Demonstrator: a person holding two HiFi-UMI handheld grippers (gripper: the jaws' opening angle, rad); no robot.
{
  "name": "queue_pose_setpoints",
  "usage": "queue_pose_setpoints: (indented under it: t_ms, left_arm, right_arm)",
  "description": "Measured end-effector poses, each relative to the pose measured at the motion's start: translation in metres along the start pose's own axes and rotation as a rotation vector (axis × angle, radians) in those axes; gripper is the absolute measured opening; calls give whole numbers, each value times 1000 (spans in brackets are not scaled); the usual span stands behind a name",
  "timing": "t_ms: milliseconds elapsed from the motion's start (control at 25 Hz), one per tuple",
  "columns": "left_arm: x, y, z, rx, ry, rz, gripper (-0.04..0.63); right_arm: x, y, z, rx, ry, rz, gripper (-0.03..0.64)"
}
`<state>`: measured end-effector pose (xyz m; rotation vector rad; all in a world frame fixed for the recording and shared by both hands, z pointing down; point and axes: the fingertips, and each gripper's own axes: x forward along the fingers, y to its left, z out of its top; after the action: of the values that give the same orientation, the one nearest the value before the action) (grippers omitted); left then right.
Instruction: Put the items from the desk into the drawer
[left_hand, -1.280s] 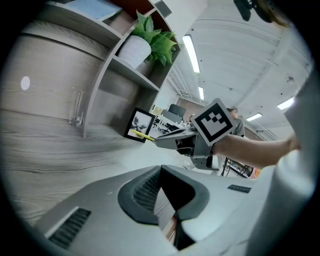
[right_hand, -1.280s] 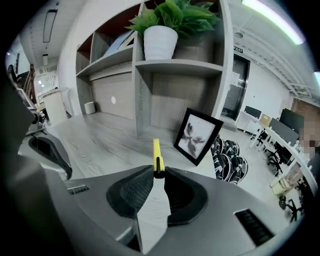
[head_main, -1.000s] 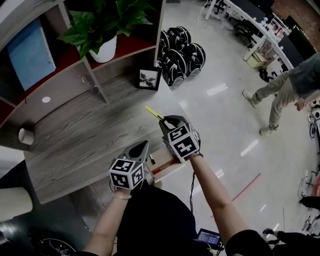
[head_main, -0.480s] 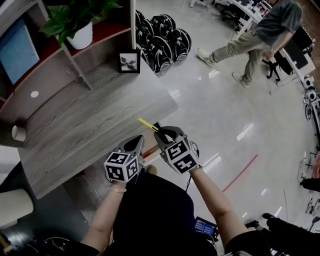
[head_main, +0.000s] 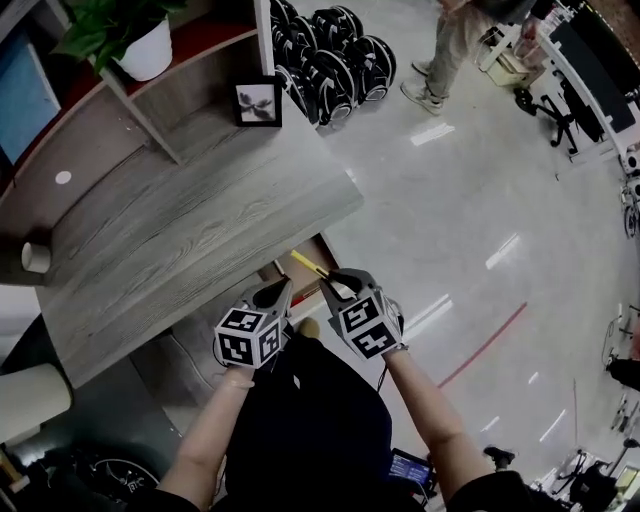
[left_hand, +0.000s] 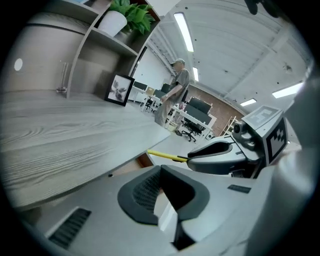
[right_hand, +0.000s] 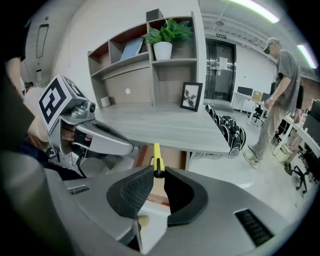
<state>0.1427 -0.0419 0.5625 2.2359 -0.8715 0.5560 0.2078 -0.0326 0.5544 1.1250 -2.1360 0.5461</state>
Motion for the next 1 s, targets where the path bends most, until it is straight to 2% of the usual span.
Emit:
queue_pose_setpoints:
  t_ms: [160,480,1000]
  left_arm:
    - [13,7,-15,0,47,10,28]
    - [35,24,-36,3,109,24,28]
    - [40,35,-47,-27,121,28,28]
  right_arm:
    - [24,-7,-25,13,32,7,61]
    - [72,-24,-49,78,56,-21,61]
    - [111,-29,-61,118,83,-83,61]
